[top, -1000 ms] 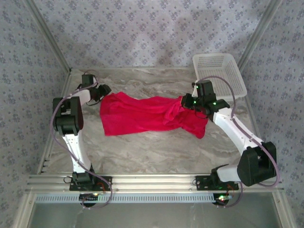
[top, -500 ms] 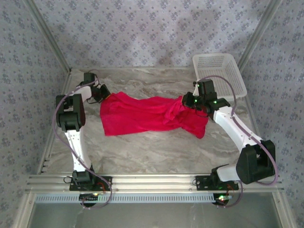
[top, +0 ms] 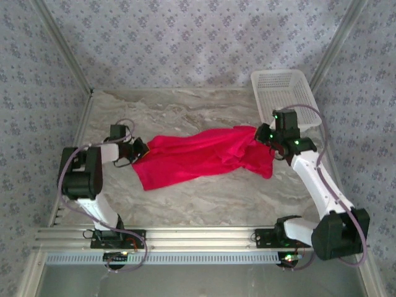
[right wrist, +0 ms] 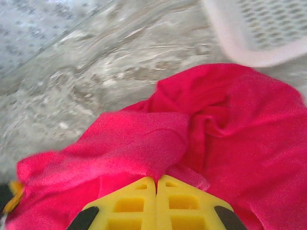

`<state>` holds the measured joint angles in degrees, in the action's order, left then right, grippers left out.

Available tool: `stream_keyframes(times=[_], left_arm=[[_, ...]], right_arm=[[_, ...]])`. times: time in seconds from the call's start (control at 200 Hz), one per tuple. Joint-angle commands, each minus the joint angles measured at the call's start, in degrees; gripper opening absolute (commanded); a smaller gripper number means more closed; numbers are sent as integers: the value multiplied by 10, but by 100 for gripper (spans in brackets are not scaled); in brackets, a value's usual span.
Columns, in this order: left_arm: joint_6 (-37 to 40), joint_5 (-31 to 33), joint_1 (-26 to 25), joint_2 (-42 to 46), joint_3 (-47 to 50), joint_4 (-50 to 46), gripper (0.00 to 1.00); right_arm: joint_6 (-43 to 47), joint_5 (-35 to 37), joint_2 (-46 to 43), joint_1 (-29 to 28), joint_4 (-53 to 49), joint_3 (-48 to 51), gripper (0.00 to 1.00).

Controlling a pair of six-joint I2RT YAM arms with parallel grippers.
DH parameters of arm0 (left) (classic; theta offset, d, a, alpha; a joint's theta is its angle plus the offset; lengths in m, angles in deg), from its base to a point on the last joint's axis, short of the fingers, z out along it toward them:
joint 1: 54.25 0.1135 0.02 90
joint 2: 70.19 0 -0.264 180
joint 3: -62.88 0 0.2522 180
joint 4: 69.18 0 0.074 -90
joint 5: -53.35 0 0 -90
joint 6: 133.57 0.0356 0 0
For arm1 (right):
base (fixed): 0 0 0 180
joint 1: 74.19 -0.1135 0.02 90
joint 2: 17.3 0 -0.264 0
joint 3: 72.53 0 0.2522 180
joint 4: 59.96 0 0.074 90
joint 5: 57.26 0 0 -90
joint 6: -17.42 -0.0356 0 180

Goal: Fold the inside-out t-shirt

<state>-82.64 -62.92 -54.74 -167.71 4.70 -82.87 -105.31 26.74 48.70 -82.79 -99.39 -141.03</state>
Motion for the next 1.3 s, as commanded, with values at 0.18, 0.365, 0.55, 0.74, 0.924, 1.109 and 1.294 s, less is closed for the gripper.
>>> stream_keyframes(times=[0.18,0.365,0.55,0.74,0.924,1.109,1.294], left_arm=[[110,95,-32,173,15,-77,22],[203,49,-60,143,-46,-127,28],[271,49,-130,78,-74,-146,41],[361,137,-170,-6,-177,-252,32],[399,194,-170,-9,-186,-266,34],[410,217,-171,-24,-186,-270,39],[416,240,-173,-48,-207,-275,45]], right_arm=[[-19,19,-29,45,13,54,0],[-23,-3,-12,43,19,43,0],[-18,-7,-11,43,15,38,0],[-15,-11,-12,43,11,38,0],[-8,-8,-19,46,6,39,0],[-5,-13,-16,51,8,33,0],[-13,-25,-11,52,14,28,0]])
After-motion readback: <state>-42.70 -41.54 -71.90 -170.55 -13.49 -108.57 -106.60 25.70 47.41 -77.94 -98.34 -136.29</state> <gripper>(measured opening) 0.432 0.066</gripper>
